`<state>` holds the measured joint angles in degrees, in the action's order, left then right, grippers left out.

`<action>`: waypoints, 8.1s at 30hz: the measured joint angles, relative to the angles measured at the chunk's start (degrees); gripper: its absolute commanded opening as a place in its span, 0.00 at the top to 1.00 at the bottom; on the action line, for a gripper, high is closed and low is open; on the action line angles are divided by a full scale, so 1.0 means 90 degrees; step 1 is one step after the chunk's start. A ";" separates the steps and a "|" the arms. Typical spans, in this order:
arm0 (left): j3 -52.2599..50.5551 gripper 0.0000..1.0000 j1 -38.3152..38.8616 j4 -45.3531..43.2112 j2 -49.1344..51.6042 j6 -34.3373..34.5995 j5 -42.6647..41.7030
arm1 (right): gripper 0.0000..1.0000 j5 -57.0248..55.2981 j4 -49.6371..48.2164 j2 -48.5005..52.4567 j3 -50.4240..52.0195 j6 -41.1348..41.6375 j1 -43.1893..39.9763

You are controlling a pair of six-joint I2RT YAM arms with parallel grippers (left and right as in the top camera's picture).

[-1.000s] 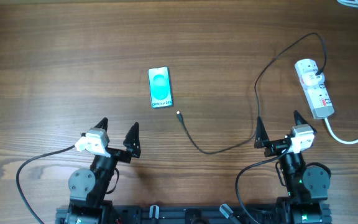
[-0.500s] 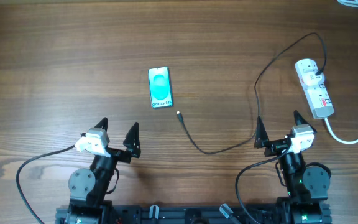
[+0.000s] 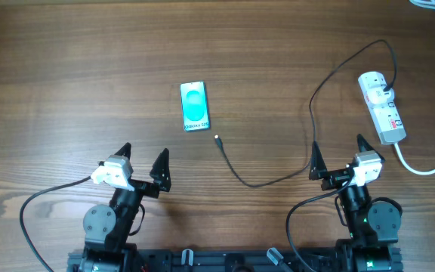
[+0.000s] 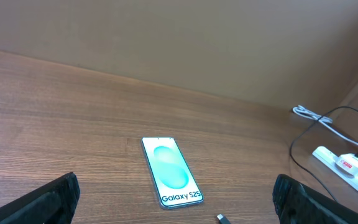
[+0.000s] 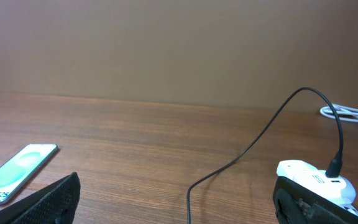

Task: Plug charger to phone and switch on socket

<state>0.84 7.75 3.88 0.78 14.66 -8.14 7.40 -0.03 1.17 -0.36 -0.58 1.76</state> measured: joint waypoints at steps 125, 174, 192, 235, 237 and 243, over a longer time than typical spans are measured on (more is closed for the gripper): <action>0.0000 0.00 0.0000 0.0000 0.0000 -0.0002 0.0000 | 0.00 0.0002 0.0000 0.0000 0.0000 0.0000 0.0000; 0.0505 0.00 0.0000 0.0629 0.0017 0.0073 -0.0015 | 0.00 0.0002 0.0000 0.0000 0.0000 -0.0002 0.0000; 0.8949 0.00 -0.0007 0.6846 0.6118 0.0226 -0.0760 | 0.00 0.0000 0.0000 0.0024 0.0000 -0.0022 0.0000; 0.8998 0.00 0.0432 0.6640 0.8850 0.2025 0.0313 | 0.00 0.0000 0.0002 0.0024 0.0000 -0.0022 0.0000; 0.8998 0.00 0.0432 0.6479 0.8850 0.2038 0.0432 | 0.00 -0.0002 0.0000 0.0024 0.0000 -0.0022 0.0000; 0.8998 0.00 0.0432 0.6224 0.8850 0.2079 0.0590 | 0.00 0.0000 0.0002 0.0024 0.0000 -0.0022 0.0000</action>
<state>81.82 11.64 59.90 80.42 33.36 -2.83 7.40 -0.01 1.39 -0.36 -0.78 1.76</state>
